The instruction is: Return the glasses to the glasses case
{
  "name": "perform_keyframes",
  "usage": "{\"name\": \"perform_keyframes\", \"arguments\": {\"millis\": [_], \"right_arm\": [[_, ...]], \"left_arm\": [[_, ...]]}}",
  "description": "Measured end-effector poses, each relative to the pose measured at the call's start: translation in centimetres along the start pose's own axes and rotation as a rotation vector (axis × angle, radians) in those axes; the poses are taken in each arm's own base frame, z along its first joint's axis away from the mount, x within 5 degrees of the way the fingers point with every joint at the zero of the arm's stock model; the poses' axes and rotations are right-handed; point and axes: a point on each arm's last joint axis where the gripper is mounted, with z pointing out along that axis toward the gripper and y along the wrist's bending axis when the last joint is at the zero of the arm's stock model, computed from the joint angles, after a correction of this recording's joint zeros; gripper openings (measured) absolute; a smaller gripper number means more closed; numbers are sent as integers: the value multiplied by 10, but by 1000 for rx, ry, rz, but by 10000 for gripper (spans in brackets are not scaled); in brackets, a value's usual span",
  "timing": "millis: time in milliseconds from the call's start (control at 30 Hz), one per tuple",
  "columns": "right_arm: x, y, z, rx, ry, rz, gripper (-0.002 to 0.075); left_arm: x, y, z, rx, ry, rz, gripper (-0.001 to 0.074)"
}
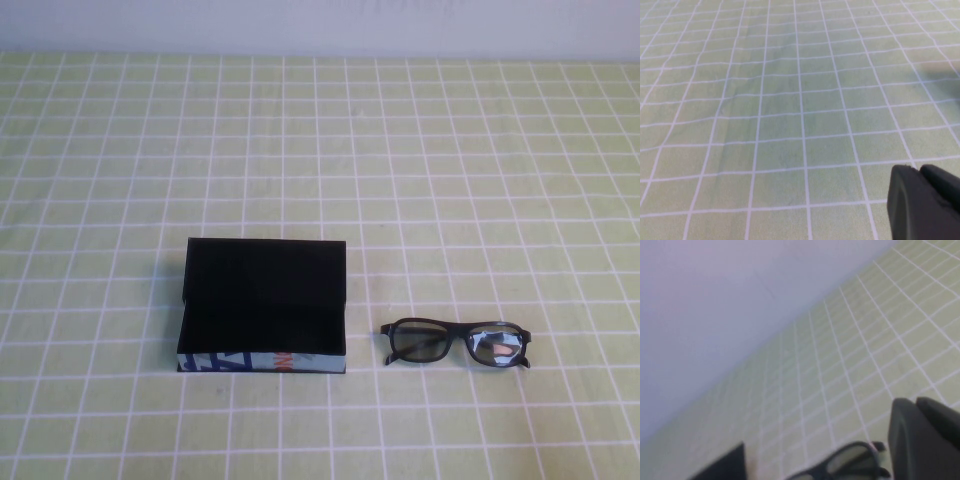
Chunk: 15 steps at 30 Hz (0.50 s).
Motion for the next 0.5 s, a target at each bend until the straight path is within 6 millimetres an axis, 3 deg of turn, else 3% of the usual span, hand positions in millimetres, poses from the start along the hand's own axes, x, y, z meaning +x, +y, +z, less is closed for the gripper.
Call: {"name": "perform_keyframes", "arguments": {"millis": [267, 367, 500], "right_arm": [[-8, 3, 0, -39, -86, 236, -11], [-4, 6, -1, -59, -22, 268, -11], [-13, 31, -4, -107, 132, 212, -11]], "left_arm": [[0, 0, 0, 0, 0, 0, -2], [0, 0, 0, 0, 0, 0, -2], [0, 0, 0, 0, 0, 0, -2]]}}
